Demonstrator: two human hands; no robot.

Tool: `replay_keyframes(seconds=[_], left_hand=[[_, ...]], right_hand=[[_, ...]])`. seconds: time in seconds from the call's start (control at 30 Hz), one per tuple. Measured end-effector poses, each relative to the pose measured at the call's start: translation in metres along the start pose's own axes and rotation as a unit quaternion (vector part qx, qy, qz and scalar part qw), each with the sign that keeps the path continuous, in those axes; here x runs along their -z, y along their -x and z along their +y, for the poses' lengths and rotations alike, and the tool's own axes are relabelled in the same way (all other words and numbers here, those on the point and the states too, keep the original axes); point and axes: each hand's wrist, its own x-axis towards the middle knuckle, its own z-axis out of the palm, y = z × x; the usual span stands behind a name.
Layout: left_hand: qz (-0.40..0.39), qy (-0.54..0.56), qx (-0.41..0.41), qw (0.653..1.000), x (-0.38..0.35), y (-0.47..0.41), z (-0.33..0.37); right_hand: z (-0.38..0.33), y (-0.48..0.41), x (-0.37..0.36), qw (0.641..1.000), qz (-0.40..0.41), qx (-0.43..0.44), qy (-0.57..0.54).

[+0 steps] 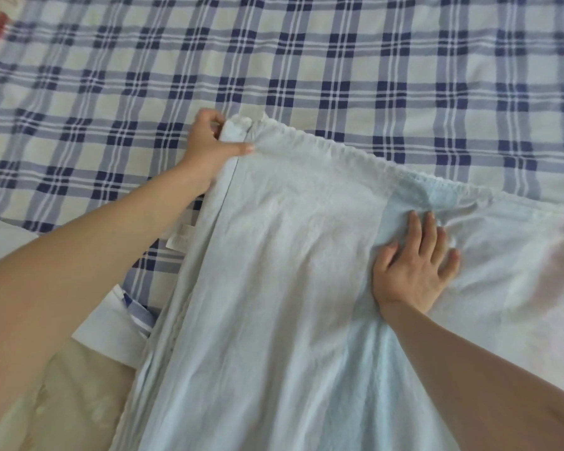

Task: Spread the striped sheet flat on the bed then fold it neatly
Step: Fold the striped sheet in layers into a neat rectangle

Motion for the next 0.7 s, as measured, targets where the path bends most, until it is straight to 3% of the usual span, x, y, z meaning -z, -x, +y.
replay_keyframes(seconds=[0.1,0.17,0.2,0.27,0.3,0.33,0.4,0.43,0.47,0.5,0.53,0.6,0.63,0.7], left_hand=[[0.087,0.023,0.032,0.995,0.000,-0.019,-0.014],[0.140,-0.052,0.050,0.987,-0.006,-0.021,-0.022],[0.180,-0.118,0.019,0.976,-0.011,-0.017,-0.022],[0.203,-0.220,-0.161,0.940,-0.019,-0.001,-0.016],[0.153,-0.260,-0.282,0.911,-0.024,0.010,-0.013],[0.072,-0.307,-0.406,0.858,-0.030,0.022,-0.015],[-0.092,-0.414,-0.587,0.690,-0.038,0.039,-0.027],[-0.152,-0.467,-0.597,0.634,-0.040,0.042,-0.032],[-0.189,-0.517,-0.555,0.623,-0.041,0.040,-0.037],[-0.204,-0.557,-0.476,0.649,-0.041,0.032,-0.041],[-0.191,-0.578,-0.380,0.697,-0.042,0.021,-0.045],[-0.115,-0.562,-0.212,0.791,-0.042,0.002,-0.052],[-0.078,-0.542,-0.167,0.820,-0.042,-0.004,-0.056],[-0.051,-0.523,-0.142,0.839,-0.044,-0.009,-0.059]], right_hand=[[0.001,0.000,0.000,1.000,-0.003,0.002,0.005],[0.001,0.000,0.000,1.000,-0.004,0.003,0.007],[0.001,0.000,-0.001,1.000,-0.005,0.003,0.007],[0.001,-0.001,-0.001,1.000,-0.006,0.001,0.008],[0.001,-0.001,-0.001,1.000,-0.006,0.002,0.010],[0.001,-0.001,-0.001,1.000,-0.006,0.003,0.010],[0.001,-0.001,-0.001,1.000,-0.008,0.004,0.009],[0.001,-0.001,-0.001,1.000,-0.008,0.004,0.010],[0.001,-0.001,0.000,1.000,-0.009,0.005,0.010],[0.001,-0.001,0.000,1.000,-0.012,0.005,0.010],[0.001,-0.001,0.000,1.000,-0.015,0.005,0.010],[0.002,-0.001,0.000,1.000,-0.024,0.005,0.010],[0.002,-0.001,0.000,0.999,-0.030,0.008,0.009],[0.001,-0.001,-0.001,0.999,-0.035,0.007,0.009]])
